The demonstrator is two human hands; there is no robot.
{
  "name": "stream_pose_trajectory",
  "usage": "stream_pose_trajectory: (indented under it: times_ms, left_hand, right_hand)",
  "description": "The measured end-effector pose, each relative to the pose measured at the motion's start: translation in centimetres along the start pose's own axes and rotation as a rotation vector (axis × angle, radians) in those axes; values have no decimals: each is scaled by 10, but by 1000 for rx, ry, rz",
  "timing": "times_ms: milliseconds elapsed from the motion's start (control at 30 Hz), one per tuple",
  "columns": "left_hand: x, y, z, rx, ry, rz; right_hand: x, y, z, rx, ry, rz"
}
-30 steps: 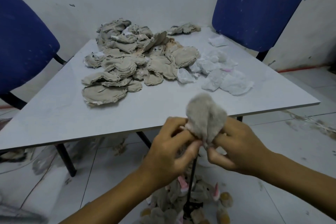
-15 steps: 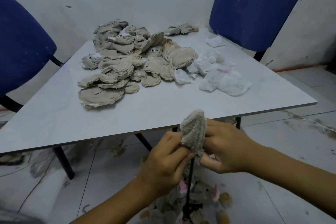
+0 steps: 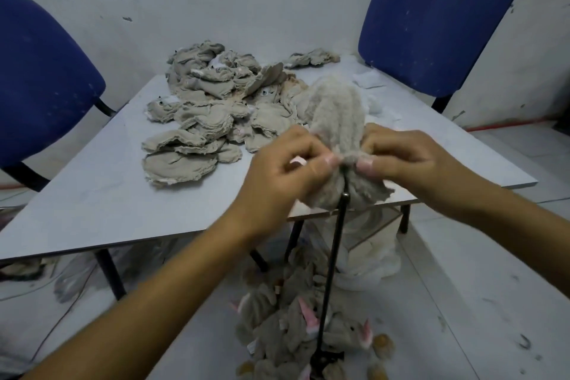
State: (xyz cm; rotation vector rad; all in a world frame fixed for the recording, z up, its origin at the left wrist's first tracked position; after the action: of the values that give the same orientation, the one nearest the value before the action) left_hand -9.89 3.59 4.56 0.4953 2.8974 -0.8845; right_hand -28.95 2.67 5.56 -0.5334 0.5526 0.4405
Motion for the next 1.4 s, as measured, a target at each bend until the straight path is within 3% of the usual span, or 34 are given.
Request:
stream_pose_trajectory:
  times_ms: [133,300,633,767,933,1033,1133,1233,1400]
  left_hand:
    - [-11,-24,9,-337,526,24]
    - [-15,-32,30,-411,585,16]
    - [-7,-43,52,-335,262,-236]
    - [2,-43,49,-311,323,-210]
    - [4,-41,55,-287,153,-200]
    - [-5,-43,60,-437,265,-163]
    - [-11,-46,66,-606,467,-244]
    - [-13,-45,68,-608,508,-330]
    - [-14,-42,71,-574,444,-389]
  right_hand:
    - [-4,-21,-16,224,-600,181]
    - [-1,-31,-40,221,-638,309]
    - [27,-53,-58,273,-389,-129]
    - [34,-55,-58,330,-323,-343]
    - [39,-53,-62,309,-146,-493]
    - [34,-55,-64,334,-242,-401]
    - [38,-53,-61,339,-479,-184]
    - [44,-49,-58,335,-593,-90]
    - [46,-41,-55,271,-555,-25]
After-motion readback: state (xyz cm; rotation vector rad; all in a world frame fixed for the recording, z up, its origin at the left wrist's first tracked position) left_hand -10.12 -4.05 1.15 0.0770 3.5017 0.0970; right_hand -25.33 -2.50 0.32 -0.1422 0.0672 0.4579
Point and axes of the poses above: each hand's wrist, its own y-axis away from the middle knuckle, its own x-axis out of the palm, z = x × y, the point moved 2 cm from there along -y, towards the middle knuckle, and after that the axes turned 10 degrees about y, right-handed, at the moved point
